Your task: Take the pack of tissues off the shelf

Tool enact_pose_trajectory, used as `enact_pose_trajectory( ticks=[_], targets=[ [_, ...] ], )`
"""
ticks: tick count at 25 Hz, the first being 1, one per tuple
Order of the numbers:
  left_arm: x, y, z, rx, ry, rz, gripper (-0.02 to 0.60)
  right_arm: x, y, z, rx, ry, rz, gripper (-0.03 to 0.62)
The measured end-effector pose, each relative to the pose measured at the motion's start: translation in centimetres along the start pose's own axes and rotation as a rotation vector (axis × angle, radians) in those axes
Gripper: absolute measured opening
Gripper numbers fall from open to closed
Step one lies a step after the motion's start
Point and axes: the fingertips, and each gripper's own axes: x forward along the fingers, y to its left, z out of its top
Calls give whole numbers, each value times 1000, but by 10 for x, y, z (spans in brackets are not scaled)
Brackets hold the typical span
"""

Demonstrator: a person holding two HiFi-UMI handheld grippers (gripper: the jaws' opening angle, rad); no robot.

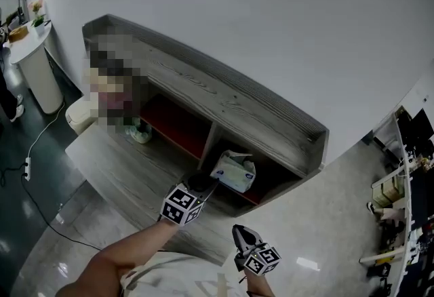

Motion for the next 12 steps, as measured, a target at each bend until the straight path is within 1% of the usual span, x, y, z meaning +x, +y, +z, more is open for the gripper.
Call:
enact_pose_trajectory(
  ticks=[5,12],
  targets=[
    [12,8,15,-3,-27,20,143,2,-3,-5,13,11,-5,5],
    [26,15,20,-7,-13,52,144,4,-5,-7,25,13,-10,5]
  ],
)
